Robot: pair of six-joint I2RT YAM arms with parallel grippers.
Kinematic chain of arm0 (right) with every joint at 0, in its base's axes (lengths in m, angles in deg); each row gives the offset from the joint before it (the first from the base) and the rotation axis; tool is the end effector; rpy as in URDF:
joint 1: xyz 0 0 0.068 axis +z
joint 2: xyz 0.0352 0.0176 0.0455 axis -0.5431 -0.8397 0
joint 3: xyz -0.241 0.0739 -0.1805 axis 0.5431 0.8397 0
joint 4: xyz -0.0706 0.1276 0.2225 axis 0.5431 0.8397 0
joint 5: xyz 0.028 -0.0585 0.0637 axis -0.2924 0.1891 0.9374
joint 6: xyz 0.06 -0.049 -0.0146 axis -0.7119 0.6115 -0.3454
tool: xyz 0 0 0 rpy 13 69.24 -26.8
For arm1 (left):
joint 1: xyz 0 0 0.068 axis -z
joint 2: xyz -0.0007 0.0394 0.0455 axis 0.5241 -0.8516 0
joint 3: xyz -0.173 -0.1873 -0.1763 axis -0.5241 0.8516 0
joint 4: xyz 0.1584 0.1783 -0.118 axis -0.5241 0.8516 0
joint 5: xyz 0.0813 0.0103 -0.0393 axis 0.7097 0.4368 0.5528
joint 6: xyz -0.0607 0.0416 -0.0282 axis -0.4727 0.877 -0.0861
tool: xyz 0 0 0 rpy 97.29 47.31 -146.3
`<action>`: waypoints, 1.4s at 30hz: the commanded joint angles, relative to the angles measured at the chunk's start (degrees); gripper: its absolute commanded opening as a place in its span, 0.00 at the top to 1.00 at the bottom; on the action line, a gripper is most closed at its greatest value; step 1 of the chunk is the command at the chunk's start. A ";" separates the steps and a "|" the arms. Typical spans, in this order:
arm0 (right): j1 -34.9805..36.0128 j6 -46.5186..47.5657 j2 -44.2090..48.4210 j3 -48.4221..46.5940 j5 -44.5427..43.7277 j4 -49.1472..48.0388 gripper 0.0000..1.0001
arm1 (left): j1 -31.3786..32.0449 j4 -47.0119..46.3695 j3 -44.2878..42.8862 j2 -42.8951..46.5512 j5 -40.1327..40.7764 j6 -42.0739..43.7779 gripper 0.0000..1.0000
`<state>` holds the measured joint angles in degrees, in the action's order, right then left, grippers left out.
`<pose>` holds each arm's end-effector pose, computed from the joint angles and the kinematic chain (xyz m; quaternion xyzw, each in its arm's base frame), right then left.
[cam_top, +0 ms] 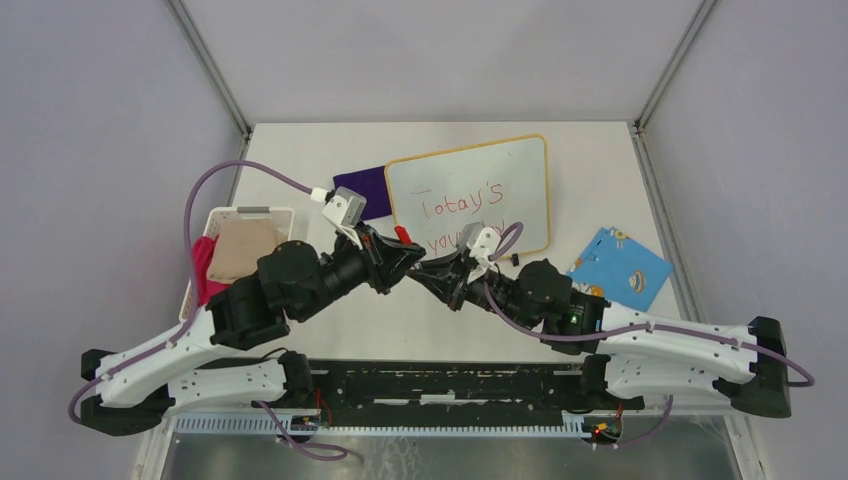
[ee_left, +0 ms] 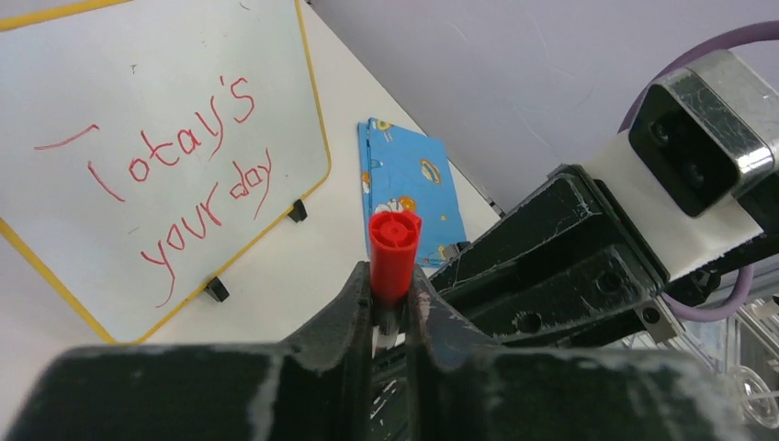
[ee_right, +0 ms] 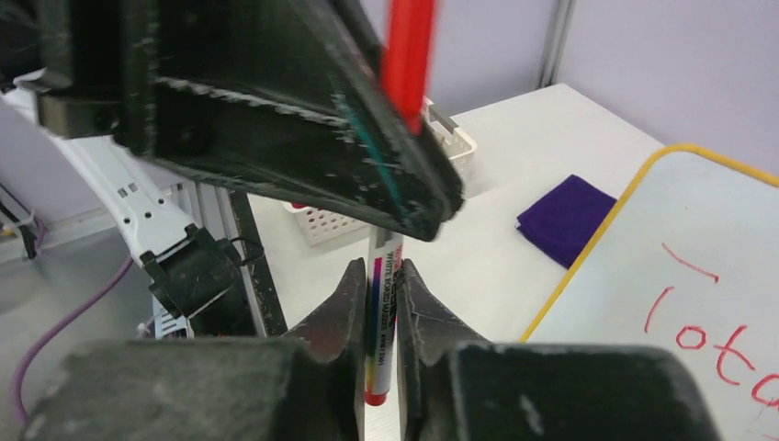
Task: Write a sentence on the whiteboard
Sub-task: Close the whiteboard marker, then place the whiteboard marker at the center of the board.
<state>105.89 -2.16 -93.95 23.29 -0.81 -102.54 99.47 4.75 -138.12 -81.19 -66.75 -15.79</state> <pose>0.0833 0.2397 0.3942 -0.3344 0.5824 0.4249 0.6070 0.0827 -0.1497 0.4458 0.1404 0.7182 -0.4328 0.5265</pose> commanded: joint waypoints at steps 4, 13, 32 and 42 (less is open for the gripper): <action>-0.80 0.34 1.70 -0.12 0.65 -3.37 1.00 | 0.06 -5.83 -1.60 0.87 -2.13 0.51 0.36; -0.83 0.90 2.82 2.02 2.46 -6.10 1.00 | 0.03 -9.55 0.65 3.51 5.27 -1.36 0.36; -0.82 -0.32 5.06 3.06 -2.55 -9.02 1.00 | 0.08 -11.18 5.46 -1.32 -3.18 -3.54 0.98; -0.79 0.49 5.61 3.15 -3.11 -9.08 1.00 | 0.08 -10.05 5.89 0.71 -0.67 -4.56 0.50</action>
<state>104.99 -2.47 -89.69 28.21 -3.54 -105.73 99.27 -6.09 -132.46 -81.14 -66.55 -18.15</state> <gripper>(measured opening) 0.070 0.463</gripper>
